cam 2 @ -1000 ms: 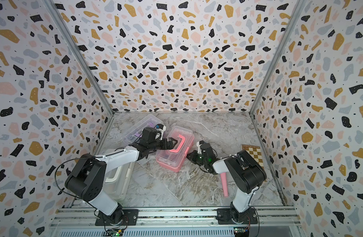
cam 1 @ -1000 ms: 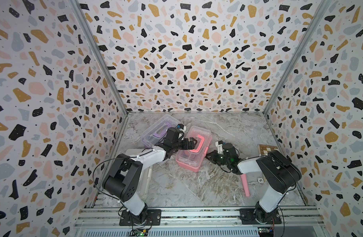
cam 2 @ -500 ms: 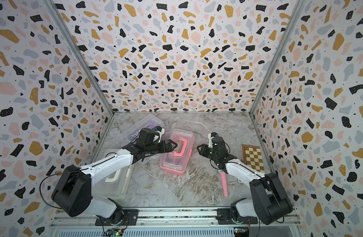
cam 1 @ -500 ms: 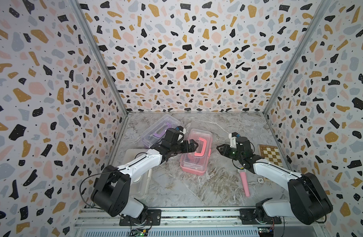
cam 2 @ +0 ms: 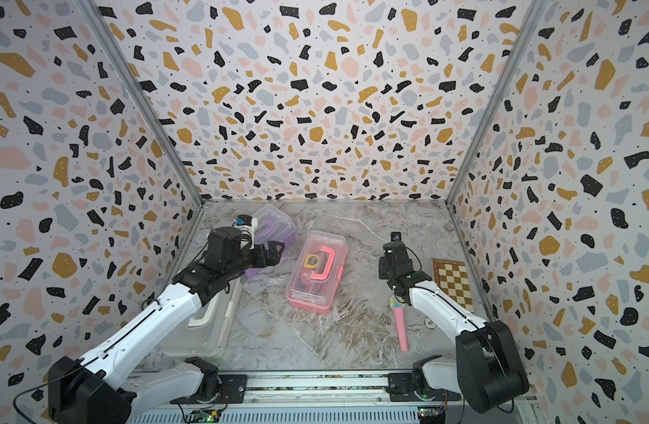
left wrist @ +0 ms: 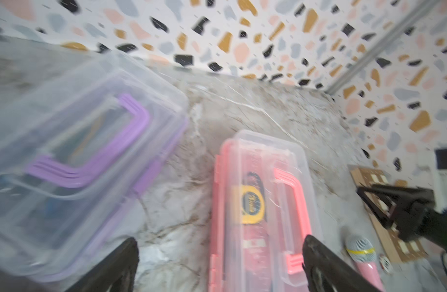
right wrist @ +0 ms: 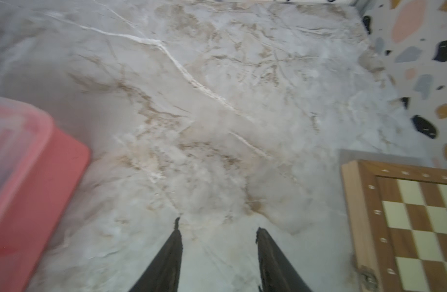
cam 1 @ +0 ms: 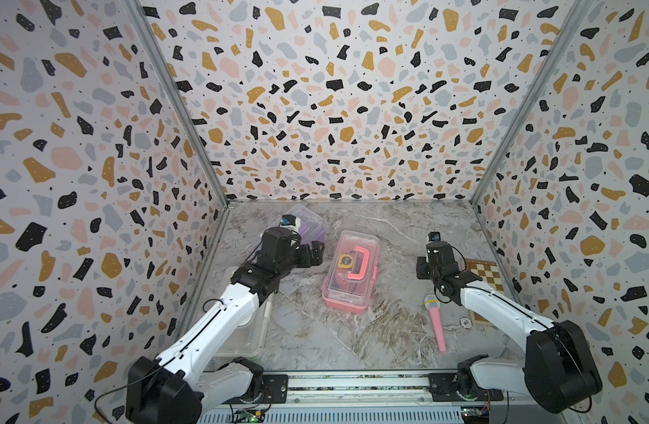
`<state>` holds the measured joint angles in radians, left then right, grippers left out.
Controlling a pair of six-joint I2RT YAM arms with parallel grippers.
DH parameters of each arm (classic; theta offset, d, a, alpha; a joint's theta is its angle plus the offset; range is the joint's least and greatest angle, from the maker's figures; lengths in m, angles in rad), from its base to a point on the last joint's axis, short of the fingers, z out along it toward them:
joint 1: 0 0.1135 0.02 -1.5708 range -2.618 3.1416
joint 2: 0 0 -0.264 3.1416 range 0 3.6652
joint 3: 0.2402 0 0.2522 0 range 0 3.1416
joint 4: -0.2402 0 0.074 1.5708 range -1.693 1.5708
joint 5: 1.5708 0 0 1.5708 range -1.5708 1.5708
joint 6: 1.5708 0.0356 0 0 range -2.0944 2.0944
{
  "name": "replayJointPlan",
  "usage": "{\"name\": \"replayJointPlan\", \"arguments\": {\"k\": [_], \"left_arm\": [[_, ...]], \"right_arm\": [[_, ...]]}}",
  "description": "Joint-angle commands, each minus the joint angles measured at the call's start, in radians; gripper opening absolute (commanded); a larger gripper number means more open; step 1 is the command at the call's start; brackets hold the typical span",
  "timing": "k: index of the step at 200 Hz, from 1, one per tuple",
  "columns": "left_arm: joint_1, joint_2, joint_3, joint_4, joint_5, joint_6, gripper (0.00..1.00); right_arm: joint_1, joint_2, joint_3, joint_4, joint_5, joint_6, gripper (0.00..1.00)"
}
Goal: Close toolboxes
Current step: Reset both arms
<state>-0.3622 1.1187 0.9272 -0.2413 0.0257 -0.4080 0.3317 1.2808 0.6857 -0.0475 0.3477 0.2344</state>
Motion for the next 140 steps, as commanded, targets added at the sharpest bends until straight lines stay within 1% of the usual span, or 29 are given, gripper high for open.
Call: {"name": "replayJointPlan", "arguments": {"k": [1,16,28,37,50,61,68,83,88,94,99,106,114,121,133,140], "left_arm": [[0.089,-0.037,-0.059,0.013,-0.135,0.067,0.99],[0.139,-0.045,-0.097,0.045,-0.211,0.082,0.99],[0.179,-0.042,-0.123,0.053,-0.267,0.090,0.99],[0.206,-0.042,-0.149,0.104,-0.299,0.092,0.99],[0.243,-0.047,-0.196,0.168,-0.350,0.098,0.99],[0.255,-0.056,-0.251,0.239,-0.434,0.107,0.99],[0.256,-0.062,-0.292,0.298,-0.486,0.117,0.99],[0.259,-0.060,-0.374,0.408,-0.560,0.138,0.99],[0.259,-0.056,-0.397,0.432,-0.574,0.144,0.99],[0.259,-0.049,-0.419,0.469,-0.583,0.159,0.99],[0.260,-0.040,-0.442,0.510,-0.586,0.175,0.99],[0.259,-0.025,-0.478,0.577,-0.595,0.195,0.99],[0.259,-0.007,-0.518,0.658,-0.600,0.219,0.99],[0.259,0.011,-0.555,0.750,-0.602,0.242,0.99],[0.260,0.053,-0.622,0.928,-0.601,0.284,0.99],[0.261,0.078,-0.628,0.961,-0.585,0.292,0.99]], "right_arm": [[-0.029,-0.022,-0.052,0.106,0.131,-0.123,0.52],[-0.046,-0.029,-0.122,0.263,0.162,-0.188,0.52],[-0.077,-0.013,-0.164,0.336,0.172,-0.195,0.52],[-0.101,0.002,-0.193,0.395,0.168,-0.201,0.53],[-0.124,0.029,-0.244,0.526,0.168,-0.215,0.53],[-0.135,0.061,-0.293,0.685,0.151,-0.219,0.53],[-0.140,0.091,-0.313,0.777,0.132,-0.265,0.53],[-0.142,0.126,-0.332,0.871,0.150,-0.295,0.53],[-0.147,0.147,-0.346,0.933,0.160,-0.300,0.53],[-0.150,0.162,-0.354,0.945,0.168,-0.284,0.54],[-0.159,0.176,-0.368,0.971,0.139,-0.282,0.54],[-0.166,0.198,-0.395,1.071,0.125,-0.294,0.54],[-0.169,0.180,-0.404,1.049,0.105,-0.283,0.54],[-0.183,0.159,-0.409,1.020,0.049,-0.278,0.54],[-0.211,0.185,-0.423,1.079,-0.015,-0.272,0.55],[-0.230,0.199,-0.428,1.087,-0.052,-0.256,0.56]]}}
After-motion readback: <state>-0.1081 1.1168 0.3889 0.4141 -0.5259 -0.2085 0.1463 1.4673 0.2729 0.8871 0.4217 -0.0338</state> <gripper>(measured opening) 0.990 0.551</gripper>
